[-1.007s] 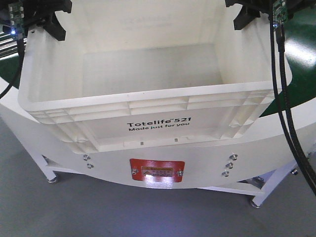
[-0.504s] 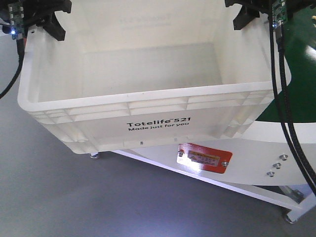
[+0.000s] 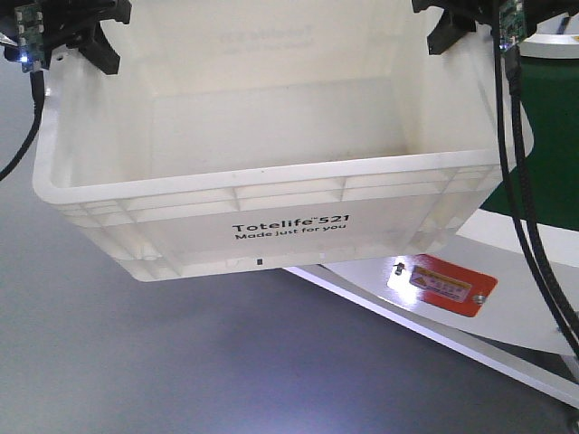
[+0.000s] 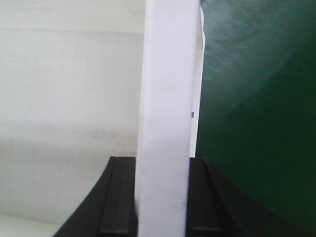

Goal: Place moving items into box and shelve
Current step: 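Hold the tote with both grippers while the base drives away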

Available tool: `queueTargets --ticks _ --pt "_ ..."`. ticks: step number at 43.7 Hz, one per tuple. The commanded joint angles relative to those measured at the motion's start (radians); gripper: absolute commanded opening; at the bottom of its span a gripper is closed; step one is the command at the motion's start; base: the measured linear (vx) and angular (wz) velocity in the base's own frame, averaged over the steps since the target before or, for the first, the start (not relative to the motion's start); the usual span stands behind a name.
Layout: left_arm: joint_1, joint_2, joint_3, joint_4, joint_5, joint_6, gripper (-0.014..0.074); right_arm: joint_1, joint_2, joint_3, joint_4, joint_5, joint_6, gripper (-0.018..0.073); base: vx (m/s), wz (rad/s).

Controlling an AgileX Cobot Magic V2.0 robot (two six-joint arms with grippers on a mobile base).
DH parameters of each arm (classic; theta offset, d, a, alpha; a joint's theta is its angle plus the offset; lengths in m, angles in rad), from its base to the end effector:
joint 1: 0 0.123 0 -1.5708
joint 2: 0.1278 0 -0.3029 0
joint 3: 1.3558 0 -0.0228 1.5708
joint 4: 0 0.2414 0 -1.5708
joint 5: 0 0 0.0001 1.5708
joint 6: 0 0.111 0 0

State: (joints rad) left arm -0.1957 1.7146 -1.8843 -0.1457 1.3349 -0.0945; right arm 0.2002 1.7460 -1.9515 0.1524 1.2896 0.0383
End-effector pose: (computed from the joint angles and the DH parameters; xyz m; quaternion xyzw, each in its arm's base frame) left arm 0.3511 -0.0856 0.4014 0.0497 0.9659 -0.1072 0.2302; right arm 0.3641 0.0904 0.4115 -0.0778 0.9532 0.1092 0.2711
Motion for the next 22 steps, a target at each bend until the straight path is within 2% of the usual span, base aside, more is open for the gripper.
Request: queueTargets --ticks 1,22 --pt "-0.001 -0.048 -0.039 -0.012 -0.081 0.009 -0.0006 0.012 -0.088 -0.049 0.206 -0.004 -0.063 -0.0003 -0.14 0.52" --pt "-0.001 -0.048 -0.039 -0.012 -0.081 0.009 -0.0006 0.012 -0.088 -0.049 0.206 -0.004 -0.063 -0.0003 -0.16 0.61"
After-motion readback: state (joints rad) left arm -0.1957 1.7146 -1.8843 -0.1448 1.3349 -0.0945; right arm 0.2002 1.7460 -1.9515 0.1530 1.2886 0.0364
